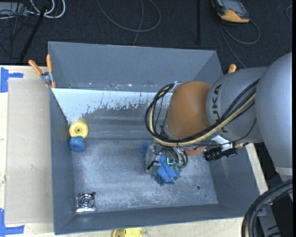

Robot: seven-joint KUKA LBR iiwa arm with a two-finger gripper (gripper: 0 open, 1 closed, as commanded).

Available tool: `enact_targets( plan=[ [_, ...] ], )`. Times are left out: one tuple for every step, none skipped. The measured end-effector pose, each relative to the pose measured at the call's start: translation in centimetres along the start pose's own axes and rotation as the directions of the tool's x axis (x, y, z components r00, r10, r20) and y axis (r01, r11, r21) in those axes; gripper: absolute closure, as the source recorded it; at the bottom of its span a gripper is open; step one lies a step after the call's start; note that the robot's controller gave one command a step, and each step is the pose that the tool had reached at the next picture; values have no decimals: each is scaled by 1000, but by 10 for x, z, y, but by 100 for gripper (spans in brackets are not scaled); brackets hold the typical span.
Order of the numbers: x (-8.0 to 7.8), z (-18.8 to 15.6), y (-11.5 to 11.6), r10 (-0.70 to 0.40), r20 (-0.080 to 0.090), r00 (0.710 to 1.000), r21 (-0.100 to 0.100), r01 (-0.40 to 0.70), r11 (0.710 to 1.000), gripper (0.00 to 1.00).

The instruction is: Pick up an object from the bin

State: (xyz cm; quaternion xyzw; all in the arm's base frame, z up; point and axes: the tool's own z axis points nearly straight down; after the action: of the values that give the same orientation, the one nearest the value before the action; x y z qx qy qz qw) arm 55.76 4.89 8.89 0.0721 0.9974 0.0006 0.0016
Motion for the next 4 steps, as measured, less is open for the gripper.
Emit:
enact_targets(
  plan=[
    [1,1,0,0,-3,1000,1,0,1000,0],
    [7,-1,-26,-51,-5,999,0,51,999,0],
    [0,8,-56,-10,-3,1000,1,10,1000,0],
    [-4,14,-71,58,-4,998,1,-58,998,0]
  ],
)
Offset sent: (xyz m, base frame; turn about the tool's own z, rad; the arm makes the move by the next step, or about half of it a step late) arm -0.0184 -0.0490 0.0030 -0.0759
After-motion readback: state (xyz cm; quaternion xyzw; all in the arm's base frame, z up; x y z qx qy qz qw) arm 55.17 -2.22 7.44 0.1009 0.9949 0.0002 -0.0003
